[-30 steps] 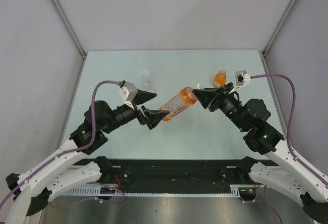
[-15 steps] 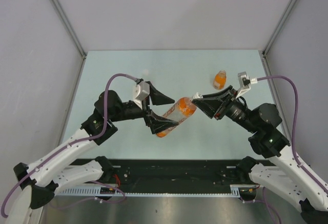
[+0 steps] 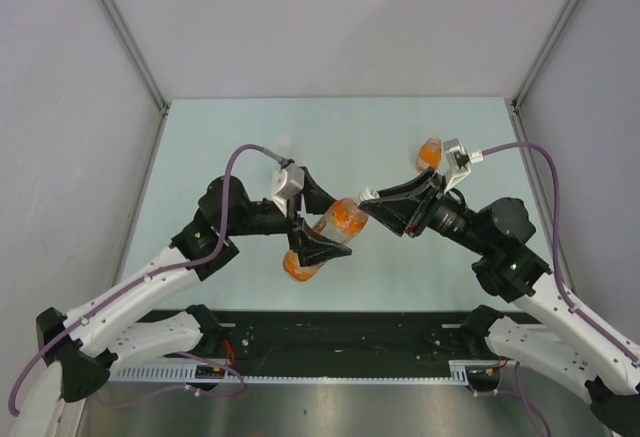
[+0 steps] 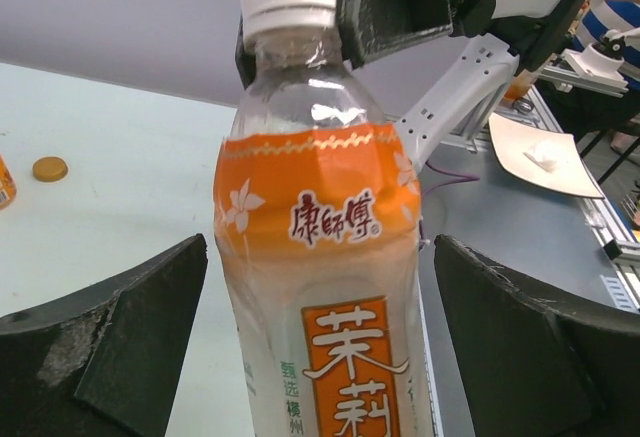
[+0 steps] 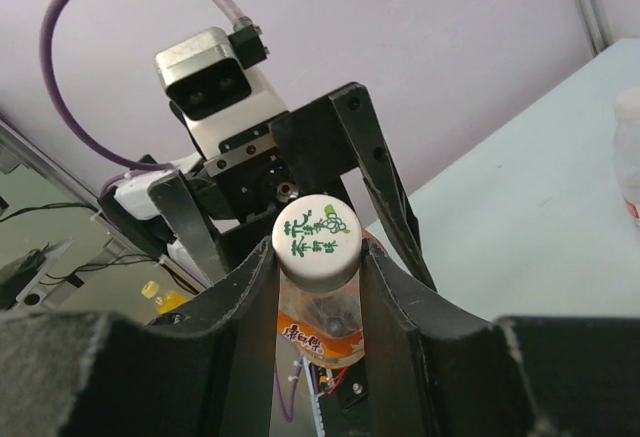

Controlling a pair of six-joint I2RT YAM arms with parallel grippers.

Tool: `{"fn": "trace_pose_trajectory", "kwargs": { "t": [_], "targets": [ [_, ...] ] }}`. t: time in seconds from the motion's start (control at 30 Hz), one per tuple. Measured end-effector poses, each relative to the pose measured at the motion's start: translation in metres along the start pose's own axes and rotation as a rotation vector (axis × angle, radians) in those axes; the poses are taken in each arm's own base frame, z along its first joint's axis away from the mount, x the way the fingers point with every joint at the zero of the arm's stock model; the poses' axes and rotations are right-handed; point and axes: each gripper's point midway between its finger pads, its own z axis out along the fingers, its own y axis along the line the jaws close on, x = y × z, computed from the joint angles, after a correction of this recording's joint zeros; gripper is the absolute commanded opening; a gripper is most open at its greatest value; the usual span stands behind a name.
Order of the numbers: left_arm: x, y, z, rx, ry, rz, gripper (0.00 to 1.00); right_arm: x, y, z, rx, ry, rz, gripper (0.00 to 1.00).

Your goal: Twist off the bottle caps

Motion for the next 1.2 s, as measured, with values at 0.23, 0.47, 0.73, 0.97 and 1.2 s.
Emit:
{"fn": "trace_pose_trajectory", "kwargs": {
  "t": [0.23,0.47,0.73,0.97,1.2],
  "targets": [
    [0.01,0.001,0.0,0.005,0.006,-0.022,0.92,-0.004,0.011,0.0,-0.043,-0.023,-0.016,0.0],
    [0.009,-0.003,0.001,0.029,-0.004,-0.031,0.79,-0.004,0.013,0.001,-0.044,-0.033,-0.027,0.0],
    [0.011,-0.006,0.0,0.047,0.0,-0.047,0.45,-0.003,0.013,0.002,-0.036,-0.042,-0.052,0.13],
    [0.012,-0.007,0.0,0.046,0.002,-0.047,0.35,-0.002,0.013,0.002,-0.027,-0.044,-0.058,0.58],
    [0.01,0.0,-0.002,0.003,-0.009,-0.014,0.22,-0.008,0.015,-0.009,0.008,-0.066,-0.047,0.82]
  ]
}}
